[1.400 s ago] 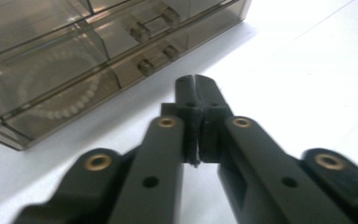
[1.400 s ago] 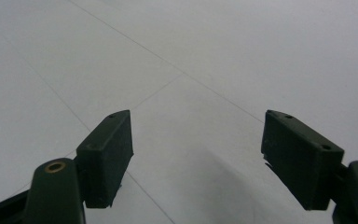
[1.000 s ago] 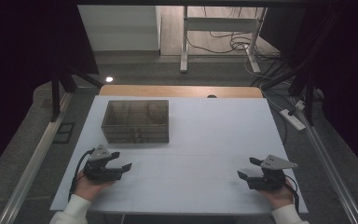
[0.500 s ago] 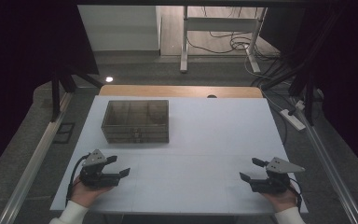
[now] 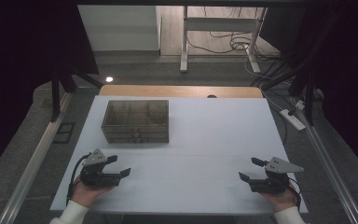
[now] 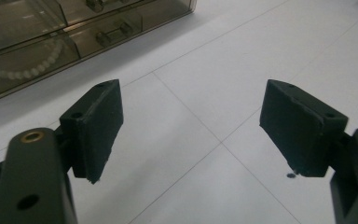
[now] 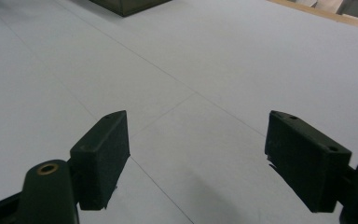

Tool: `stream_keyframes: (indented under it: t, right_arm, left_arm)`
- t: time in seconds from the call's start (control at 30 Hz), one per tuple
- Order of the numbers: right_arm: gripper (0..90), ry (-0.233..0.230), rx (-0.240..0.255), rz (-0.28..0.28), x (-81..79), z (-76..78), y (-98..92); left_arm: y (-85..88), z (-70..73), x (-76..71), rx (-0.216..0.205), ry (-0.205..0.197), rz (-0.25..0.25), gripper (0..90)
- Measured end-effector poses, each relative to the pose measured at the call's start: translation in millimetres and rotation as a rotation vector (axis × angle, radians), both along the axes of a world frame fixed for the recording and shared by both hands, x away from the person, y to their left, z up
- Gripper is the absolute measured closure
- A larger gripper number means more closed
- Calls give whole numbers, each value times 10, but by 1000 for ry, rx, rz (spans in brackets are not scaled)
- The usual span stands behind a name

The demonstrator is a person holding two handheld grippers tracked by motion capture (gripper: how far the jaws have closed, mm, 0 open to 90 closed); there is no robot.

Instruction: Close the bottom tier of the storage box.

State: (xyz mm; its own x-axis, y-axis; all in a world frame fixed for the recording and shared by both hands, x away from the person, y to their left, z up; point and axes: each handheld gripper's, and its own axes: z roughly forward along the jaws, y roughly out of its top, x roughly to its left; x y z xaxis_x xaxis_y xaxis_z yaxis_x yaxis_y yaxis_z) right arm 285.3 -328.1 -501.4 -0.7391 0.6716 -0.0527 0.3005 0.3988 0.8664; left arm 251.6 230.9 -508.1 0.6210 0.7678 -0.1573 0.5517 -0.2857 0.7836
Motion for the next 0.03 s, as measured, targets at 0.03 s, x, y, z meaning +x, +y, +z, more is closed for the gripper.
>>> stream_keyframes:
  t: [0.03]
  right_arm:
    - [219,-1,0,-3,2,-3,-1]
  left_arm:
    - [-1,1,1,0,0,0,213]
